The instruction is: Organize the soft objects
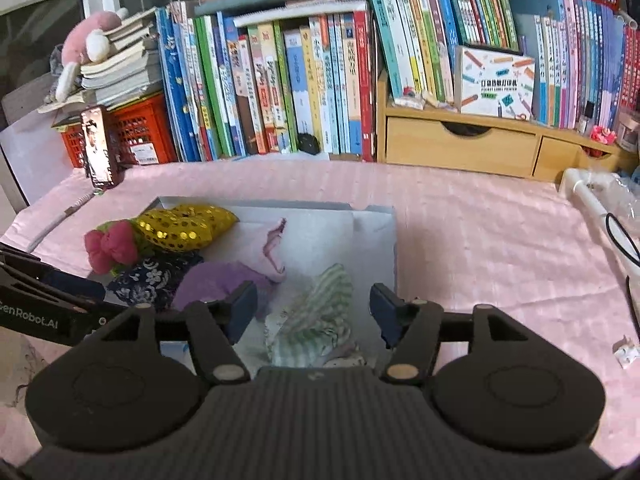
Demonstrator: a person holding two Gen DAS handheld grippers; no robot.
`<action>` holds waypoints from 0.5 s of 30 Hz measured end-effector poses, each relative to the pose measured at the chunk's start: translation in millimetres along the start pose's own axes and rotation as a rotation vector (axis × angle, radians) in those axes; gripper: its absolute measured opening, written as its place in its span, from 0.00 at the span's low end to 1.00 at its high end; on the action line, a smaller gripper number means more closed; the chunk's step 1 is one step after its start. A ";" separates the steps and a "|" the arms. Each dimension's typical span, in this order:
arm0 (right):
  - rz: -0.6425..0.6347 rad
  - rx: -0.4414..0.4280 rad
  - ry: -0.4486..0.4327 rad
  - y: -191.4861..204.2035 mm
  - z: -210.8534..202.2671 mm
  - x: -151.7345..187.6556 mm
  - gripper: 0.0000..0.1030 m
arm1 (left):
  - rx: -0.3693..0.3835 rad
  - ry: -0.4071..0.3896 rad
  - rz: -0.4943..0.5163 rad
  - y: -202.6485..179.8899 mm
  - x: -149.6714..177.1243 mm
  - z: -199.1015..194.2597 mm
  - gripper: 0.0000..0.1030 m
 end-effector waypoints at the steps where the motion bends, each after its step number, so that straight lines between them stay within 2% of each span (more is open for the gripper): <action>1: -0.001 -0.001 -0.008 1.0 -3.1 -0.5 0.75 | -0.002 -0.011 0.004 -0.1 0.1 -3.0 0.63; 15: 0.010 -0.042 -0.113 14.8 -48.4 -1.2 0.82 | -0.023 -0.172 0.029 -6.6 2.2 -42.9 0.71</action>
Point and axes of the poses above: each gripper's, at about its wrist camera, not at the fingertips, and z roughly the way its jaws point, y to its left, x to its underside, the point moved 10 cm from there along z, roughly the way its jaws point, and after that the axes turned 9 degrees about z, right-handed, at the moved point
